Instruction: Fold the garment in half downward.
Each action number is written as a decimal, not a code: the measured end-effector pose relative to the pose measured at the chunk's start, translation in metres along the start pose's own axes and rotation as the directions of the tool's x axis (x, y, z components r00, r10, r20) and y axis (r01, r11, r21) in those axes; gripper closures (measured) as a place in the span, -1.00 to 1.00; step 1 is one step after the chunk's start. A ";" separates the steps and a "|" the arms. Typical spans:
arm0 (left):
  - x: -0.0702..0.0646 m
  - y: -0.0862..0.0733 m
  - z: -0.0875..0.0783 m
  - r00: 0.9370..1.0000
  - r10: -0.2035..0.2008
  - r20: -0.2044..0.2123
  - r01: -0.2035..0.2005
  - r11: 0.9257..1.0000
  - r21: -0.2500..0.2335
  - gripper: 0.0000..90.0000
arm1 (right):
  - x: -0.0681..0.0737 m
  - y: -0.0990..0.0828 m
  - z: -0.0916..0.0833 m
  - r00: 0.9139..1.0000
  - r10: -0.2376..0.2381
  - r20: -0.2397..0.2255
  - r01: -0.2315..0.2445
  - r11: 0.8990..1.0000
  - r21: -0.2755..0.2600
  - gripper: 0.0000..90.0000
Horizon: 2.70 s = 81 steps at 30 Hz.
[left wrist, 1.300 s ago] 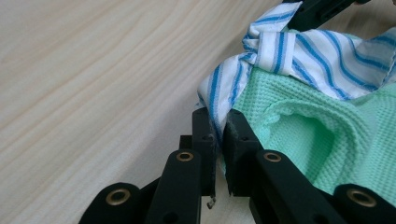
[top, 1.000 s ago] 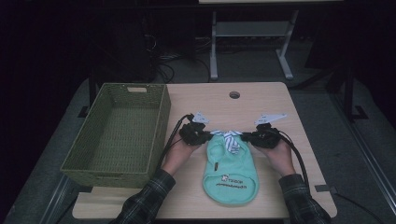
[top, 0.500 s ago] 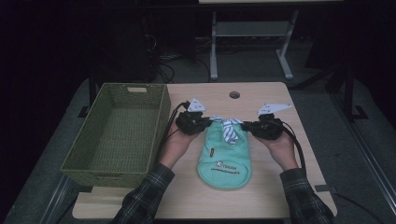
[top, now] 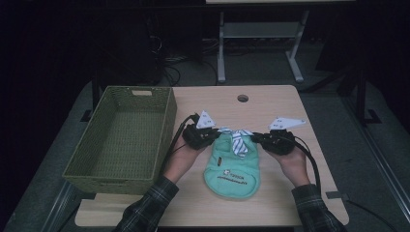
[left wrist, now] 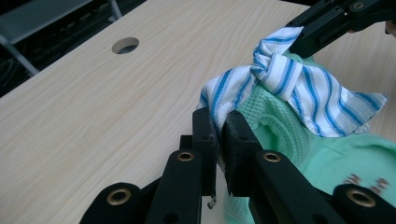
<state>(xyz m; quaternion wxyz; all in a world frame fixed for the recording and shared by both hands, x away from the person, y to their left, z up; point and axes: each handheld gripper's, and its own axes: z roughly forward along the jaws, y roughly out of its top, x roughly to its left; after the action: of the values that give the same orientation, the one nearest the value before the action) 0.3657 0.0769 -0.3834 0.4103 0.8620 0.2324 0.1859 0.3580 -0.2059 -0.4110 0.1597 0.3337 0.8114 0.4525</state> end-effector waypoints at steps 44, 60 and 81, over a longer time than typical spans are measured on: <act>-0.053 -0.036 -0.008 0.991 0.010 0.130 -0.014 1.000 0.027 0.83 | 0.026 -0.035 -0.014 0.999 -0.028 -0.016 0.029 0.997 0.072 0.82; -0.074 -0.052 0.006 0.968 -0.032 0.247 0.002 0.992 0.123 0.76 | 0.033 -0.059 -0.021 0.997 0.006 -0.073 0.004 0.991 0.134 0.71; -0.070 -0.047 -0.028 0.962 -0.065 0.266 0.042 0.995 0.092 0.74 | 0.024 -0.073 -0.055 0.991 0.071 -0.113 -0.060 0.993 0.099 0.74</act>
<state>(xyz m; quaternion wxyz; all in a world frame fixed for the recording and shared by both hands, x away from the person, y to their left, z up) 0.2823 0.0819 -0.4134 0.4054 0.8895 0.2057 0.0462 0.2807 -0.2507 -0.4418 0.0811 0.3405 0.8285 0.4371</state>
